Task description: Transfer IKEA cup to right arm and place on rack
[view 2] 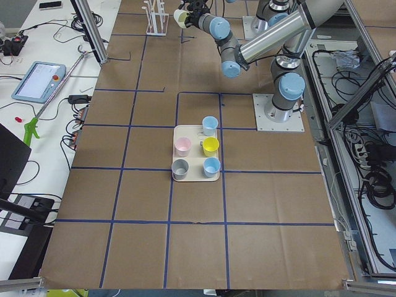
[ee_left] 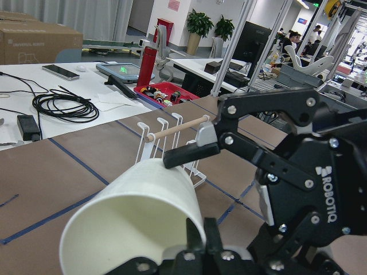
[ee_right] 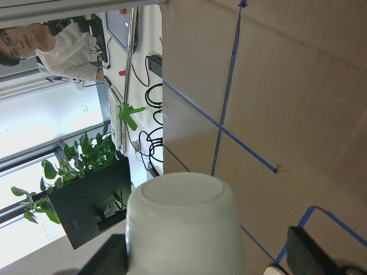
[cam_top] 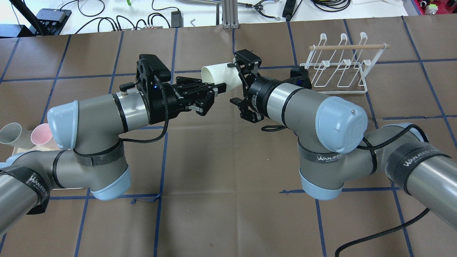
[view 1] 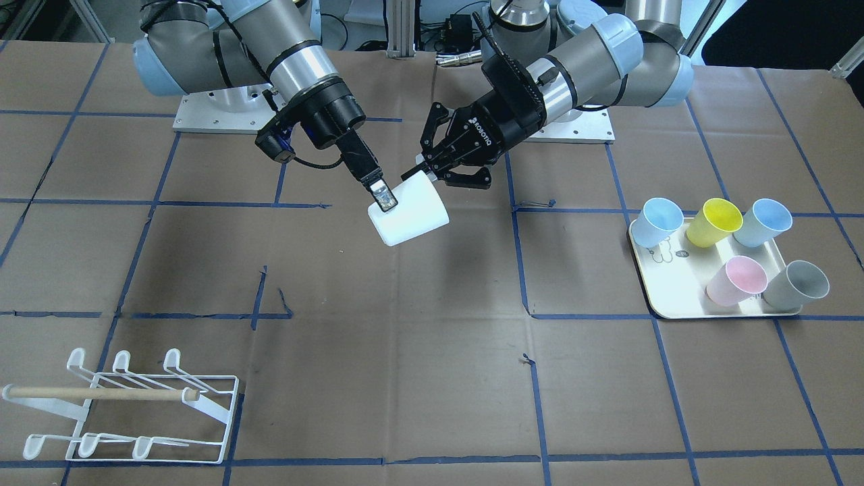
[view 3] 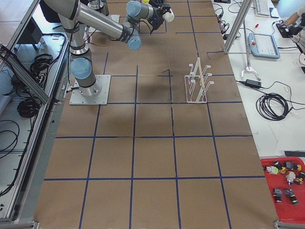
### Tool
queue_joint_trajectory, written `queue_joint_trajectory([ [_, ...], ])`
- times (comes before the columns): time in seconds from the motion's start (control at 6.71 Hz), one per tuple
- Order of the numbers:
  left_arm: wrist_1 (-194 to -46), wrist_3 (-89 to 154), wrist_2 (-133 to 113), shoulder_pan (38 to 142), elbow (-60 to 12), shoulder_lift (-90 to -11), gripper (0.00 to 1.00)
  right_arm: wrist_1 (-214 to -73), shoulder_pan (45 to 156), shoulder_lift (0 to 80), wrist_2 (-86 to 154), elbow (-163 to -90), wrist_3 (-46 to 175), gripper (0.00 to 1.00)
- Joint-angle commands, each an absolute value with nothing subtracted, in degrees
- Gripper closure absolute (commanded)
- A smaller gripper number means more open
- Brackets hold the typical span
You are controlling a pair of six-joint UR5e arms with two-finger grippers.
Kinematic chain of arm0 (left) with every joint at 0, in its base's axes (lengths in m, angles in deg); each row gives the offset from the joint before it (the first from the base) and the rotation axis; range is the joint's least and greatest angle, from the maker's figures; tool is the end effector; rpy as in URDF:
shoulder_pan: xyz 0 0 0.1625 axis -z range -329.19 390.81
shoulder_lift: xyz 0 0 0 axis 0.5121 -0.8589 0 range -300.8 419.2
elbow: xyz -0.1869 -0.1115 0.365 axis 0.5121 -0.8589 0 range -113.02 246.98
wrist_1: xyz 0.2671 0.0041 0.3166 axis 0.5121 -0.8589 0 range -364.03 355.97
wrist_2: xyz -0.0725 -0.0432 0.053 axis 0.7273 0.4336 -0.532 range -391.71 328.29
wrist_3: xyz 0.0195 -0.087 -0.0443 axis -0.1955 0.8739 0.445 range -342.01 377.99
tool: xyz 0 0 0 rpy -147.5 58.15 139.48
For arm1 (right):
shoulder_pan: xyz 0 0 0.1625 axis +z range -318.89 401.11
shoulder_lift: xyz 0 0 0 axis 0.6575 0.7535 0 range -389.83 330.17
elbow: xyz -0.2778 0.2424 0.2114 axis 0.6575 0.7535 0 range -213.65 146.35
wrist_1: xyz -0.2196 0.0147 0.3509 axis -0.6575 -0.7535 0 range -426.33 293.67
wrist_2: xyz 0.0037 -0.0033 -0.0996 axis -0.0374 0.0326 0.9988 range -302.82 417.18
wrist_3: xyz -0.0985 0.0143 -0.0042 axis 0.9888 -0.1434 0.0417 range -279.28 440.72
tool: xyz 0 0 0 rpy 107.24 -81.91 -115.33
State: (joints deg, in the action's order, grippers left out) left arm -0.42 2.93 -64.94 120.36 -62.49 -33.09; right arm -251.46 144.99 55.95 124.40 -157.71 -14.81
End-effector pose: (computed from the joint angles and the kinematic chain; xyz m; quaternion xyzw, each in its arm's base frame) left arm -0.2133 -0.4156 0.3706 -0.3068 -0.7584 0.4388 0.3717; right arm 0.2798 -0.4156 0.3767 0.4925 0.7138 -0.1279 0.4812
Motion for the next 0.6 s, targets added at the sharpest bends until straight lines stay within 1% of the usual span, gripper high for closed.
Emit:
queue_joint_trajectory([
  [0.0,-0.43,3.14,-64.93,120.28,-62.49,-33.09,1.00,-250.55,145.08,55.43,124.41,-155.92,-14.90,0.00],
  [0.45,-0.43,3.23,-64.93,120.37,-62.49,-33.09,1.00,-250.54,145.17,54.73,124.41,-155.65,-14.82,0.00],
])
